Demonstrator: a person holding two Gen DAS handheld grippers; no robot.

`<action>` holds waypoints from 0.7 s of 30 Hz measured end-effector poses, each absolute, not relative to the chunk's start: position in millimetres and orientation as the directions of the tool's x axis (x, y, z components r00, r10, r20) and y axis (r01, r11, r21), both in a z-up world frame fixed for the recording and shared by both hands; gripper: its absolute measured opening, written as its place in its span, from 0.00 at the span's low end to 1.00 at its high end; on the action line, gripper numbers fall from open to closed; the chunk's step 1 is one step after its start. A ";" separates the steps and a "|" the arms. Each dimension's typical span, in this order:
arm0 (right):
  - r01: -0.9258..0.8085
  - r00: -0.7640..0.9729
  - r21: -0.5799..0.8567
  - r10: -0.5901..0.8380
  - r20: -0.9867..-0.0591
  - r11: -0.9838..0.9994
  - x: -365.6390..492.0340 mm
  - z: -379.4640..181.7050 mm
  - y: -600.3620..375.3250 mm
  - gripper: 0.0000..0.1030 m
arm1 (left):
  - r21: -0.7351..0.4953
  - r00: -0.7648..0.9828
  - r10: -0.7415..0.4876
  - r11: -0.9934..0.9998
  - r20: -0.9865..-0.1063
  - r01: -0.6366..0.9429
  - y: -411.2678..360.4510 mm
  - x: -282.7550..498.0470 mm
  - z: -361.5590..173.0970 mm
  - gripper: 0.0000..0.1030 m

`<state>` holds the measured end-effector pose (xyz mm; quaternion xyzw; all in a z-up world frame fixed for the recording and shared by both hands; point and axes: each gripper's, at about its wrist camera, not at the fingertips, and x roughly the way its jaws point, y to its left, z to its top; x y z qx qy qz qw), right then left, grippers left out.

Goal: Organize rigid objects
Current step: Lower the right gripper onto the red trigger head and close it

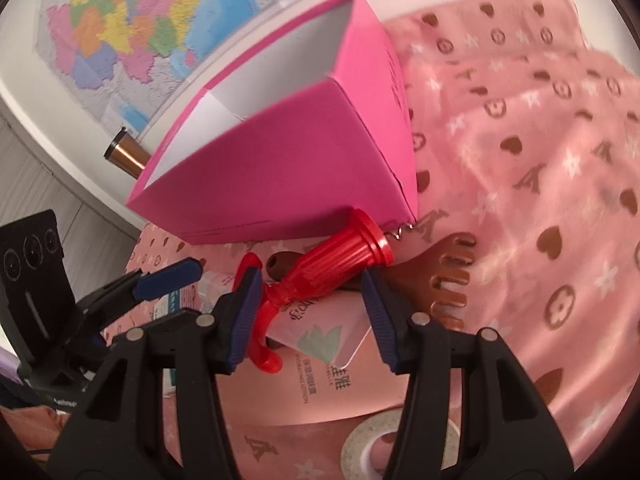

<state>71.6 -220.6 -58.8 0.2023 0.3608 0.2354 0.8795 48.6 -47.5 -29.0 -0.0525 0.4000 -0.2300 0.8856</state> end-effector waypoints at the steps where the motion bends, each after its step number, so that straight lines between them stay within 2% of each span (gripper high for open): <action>1: -0.266 0.627 0.529 0.561 -0.540 0.806 72.5 -58.8 -218.7 0.53 | -0.280 0.570 -0.452 0.888 -0.686 0.366 -47.4 49.3 -30.1 0.65; 13: -0.230 0.618 0.633 0.613 -0.492 0.740 79.5 -61.3 -217.0 0.53 | -0.323 0.531 -0.494 0.864 -0.688 0.385 -49.9 58.2 -37.0 0.63; 18: -0.237 0.618 0.634 0.617 -0.487 0.737 78.6 -61.4 -217.3 0.53 | -0.313 0.536 -0.492 0.865 -0.686 0.393 -50.4 55.5 -36.6 0.63; 21: -0.233 0.621 0.627 0.610 -0.492 0.743 77.0 -61.0 -216.6 0.52 | -0.305 0.540 -0.492 0.863 -0.683 0.402 -51.2 52.0 -35.9 0.59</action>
